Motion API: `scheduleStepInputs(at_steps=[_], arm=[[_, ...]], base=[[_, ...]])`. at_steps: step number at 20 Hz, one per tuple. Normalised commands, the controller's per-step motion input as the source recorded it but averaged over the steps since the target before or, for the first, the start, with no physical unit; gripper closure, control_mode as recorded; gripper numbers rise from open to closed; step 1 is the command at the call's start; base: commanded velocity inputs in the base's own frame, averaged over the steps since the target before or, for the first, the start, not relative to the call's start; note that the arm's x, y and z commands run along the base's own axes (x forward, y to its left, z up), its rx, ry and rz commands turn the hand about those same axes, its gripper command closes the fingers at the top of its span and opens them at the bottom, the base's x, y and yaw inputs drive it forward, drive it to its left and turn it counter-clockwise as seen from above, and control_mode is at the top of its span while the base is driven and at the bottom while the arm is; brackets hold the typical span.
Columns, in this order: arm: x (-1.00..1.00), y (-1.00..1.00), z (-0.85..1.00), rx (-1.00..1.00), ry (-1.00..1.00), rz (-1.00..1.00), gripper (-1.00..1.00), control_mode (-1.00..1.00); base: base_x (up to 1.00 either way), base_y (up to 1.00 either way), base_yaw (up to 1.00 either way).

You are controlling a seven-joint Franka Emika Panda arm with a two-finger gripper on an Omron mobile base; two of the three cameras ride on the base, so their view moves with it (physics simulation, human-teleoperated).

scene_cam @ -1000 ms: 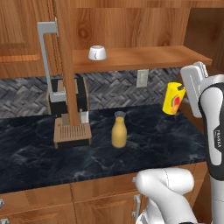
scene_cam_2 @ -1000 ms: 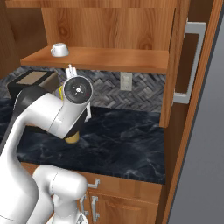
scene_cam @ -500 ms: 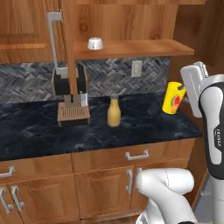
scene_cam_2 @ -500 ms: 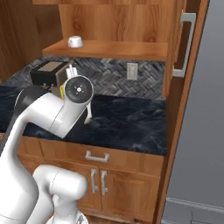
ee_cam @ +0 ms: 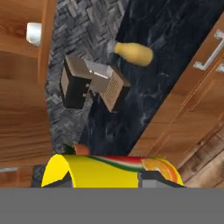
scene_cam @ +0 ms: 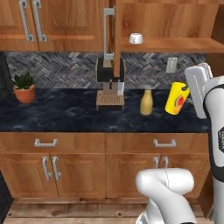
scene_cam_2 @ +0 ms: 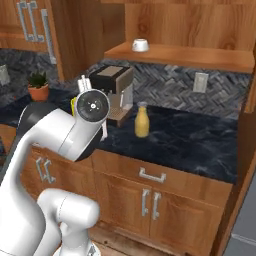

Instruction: There is a tray on the dining counter. Grab the cup, mug, and pitcher and place them on the tray. The pitcher may be placed next to the tray if it cannot fit the tray.

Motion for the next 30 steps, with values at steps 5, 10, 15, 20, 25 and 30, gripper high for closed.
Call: scheduleStepInputs(at_steps=[5, 10, 15, 20, 25, 30], arm=[[0.0, 0.0, 0.0, 0.0, 0.0, 0.0, 1.0, 1.0], [0.0, 0.0, 0.0, 0.0, 0.0, 0.0, 1.0, 1.0], [0.0, 0.0, 0.0, 0.0, 0.0, 0.0, 1.0, 1.0], [0.0, 0.0, 0.0, 0.0, 0.0, 0.0, 1.0, 1.0], [0.0, 0.0, 0.0, 0.0, 0.0, 0.0, 1.0, 1.0], [0.0, 0.0, 0.0, 0.0, 0.0, 0.0, 1.0, 1.0]], base=[[0.0, 0.78, 0.54], [0.0, 0.64, 0.59], [-0.05, 0.29, 0.64], [-0.02, 0.1, 0.81], [0.0, 0.07, 0.97], [0.0, 0.02, 1.0]])
